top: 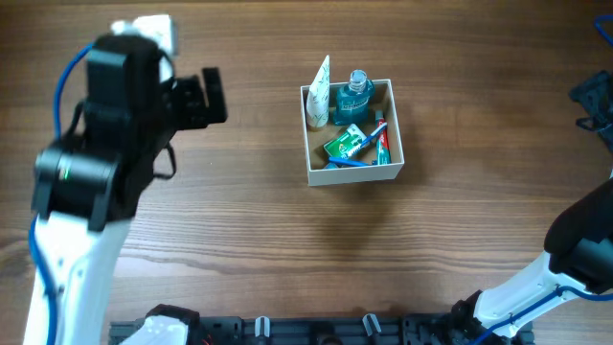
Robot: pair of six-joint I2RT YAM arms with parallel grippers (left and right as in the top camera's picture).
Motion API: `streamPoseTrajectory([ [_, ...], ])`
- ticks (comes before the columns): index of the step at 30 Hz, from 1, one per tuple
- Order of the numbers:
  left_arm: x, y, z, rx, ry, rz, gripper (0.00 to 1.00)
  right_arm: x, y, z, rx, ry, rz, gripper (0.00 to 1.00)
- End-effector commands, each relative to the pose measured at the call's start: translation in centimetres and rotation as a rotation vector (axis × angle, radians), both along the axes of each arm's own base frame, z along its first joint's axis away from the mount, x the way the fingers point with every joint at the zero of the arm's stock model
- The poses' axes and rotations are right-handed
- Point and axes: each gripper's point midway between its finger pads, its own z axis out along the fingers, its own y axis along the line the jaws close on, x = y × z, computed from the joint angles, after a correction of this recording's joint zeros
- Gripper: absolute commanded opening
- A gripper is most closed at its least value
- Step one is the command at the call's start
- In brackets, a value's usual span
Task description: Pack container
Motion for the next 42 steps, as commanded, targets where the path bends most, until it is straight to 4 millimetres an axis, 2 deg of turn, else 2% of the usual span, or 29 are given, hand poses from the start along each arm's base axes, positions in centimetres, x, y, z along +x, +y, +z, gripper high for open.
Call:
streamPoseTrajectory([
  [1,-1.4,1.6,-1.7,-0.074,-0.067,0.047,1.00,0.0,0.0,0.1,-0.001,-0.002,0.008,1.00],
  [4,-2.2,2.8,-3.4,-0.108,-0.134,0.061,1.00,0.0,0.0,0.1,-0.001,-0.002,0.008,1.00],
  [10,-5.0,4.9,-8.4,-0.141,-0.234,0.103,1.00,0.0,0.0,0.1,-0.001,-0.002,0.008,1.00],
  [19,-8.2,5.5,-11.7,-0.147,-0.441,0.111,1.00,0.0,0.0,0.1,-0.001,-0.002,0.008,1.00],
  [32,-10.7,6.6,-13.1,-0.136,-0.592,0.149,1.00,0.0,0.0,0.1,-0.001,-0.002,0.008,1.00],
  [42,-10.5,6.7,-14.8,-0.134,-0.598,0.152,1.00,0.0,0.0,0.1,-0.001,-0.002,0.008,1.00],
])
